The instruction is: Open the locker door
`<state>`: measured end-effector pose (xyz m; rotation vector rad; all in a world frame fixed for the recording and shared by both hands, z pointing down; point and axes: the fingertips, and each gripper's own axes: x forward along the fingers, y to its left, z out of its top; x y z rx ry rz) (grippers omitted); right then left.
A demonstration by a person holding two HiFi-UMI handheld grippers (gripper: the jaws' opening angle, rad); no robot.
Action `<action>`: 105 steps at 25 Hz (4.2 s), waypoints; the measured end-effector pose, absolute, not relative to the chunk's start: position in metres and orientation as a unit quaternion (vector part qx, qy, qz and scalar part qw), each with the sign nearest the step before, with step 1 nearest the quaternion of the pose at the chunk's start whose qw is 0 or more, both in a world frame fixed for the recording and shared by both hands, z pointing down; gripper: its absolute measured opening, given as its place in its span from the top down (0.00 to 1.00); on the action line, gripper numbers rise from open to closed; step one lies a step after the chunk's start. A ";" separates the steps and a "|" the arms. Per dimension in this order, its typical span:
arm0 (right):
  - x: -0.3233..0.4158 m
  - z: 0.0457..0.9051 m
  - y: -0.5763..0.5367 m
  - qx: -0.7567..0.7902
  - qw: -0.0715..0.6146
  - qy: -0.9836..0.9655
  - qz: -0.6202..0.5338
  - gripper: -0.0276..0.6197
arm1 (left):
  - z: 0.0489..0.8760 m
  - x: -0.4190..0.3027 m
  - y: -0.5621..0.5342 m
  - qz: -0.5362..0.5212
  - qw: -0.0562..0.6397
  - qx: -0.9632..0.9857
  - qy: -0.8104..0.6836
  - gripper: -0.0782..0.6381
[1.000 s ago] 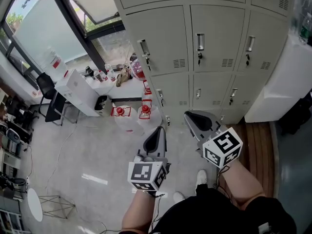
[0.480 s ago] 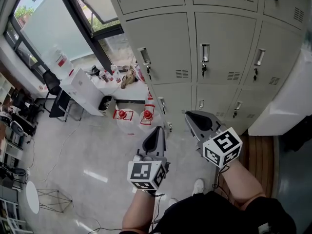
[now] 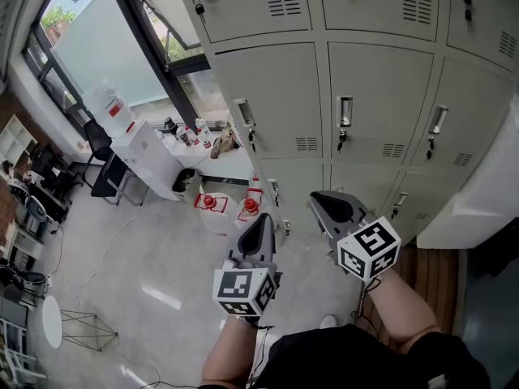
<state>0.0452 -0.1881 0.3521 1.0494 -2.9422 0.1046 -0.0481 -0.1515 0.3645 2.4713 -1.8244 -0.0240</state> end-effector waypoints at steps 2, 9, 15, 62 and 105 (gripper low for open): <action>0.048 0.351 -0.193 0.333 0.007 -0.942 0.030 0.87 | 0.362 -0.047 -0.159 -0.006 0.032 0.802 -0.597 0.87; 0.060 0.358 -0.213 0.335 0.002 -0.941 0.043 0.87 | 0.359 -0.044 -0.182 0.000 0.028 0.796 -0.604 0.87; 0.056 0.362 -0.231 0.338 0.003 -0.940 0.046 0.87 | 0.359 -0.058 -0.208 -0.003 0.027 0.793 -0.609 0.87; 0.017 0.406 -0.384 0.477 0.045 -0.874 0.081 0.87 | 0.364 -0.163 -0.480 -0.006 0.007 0.812 -0.583 0.53; 0.024 0.398 -0.350 0.461 0.040 -0.883 0.078 0.87 | 0.366 -0.163 -0.432 0.008 0.017 0.797 -0.604 0.72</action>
